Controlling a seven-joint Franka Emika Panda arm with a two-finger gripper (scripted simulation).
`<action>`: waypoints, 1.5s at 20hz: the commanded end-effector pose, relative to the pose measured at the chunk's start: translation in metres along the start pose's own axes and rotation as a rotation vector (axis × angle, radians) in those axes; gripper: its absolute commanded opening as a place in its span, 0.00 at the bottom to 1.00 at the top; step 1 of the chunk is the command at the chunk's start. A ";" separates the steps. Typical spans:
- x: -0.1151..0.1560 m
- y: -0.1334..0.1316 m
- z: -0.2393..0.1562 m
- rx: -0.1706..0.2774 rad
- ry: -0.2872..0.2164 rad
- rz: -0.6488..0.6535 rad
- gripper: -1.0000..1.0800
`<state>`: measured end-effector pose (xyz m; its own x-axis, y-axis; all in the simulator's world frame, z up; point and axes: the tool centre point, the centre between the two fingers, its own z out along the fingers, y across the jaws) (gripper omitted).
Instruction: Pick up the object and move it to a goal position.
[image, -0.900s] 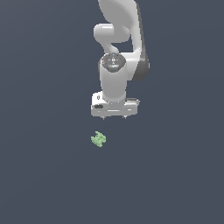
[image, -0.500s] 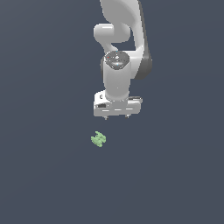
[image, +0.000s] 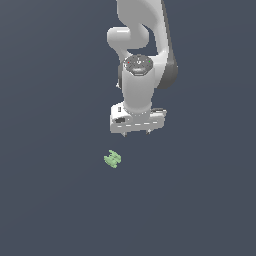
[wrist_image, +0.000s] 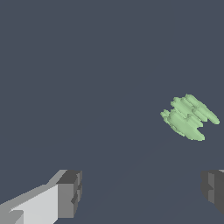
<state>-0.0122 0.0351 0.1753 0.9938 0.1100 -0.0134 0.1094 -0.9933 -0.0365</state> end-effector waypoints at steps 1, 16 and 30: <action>0.001 0.002 0.001 -0.001 0.000 -0.010 0.96; 0.014 0.031 0.021 -0.015 0.001 -0.238 0.96; 0.029 0.075 0.051 -0.031 -0.001 -0.568 0.96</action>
<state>0.0216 -0.0302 0.1245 0.8015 0.5979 -0.0013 0.5979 -0.8015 -0.0103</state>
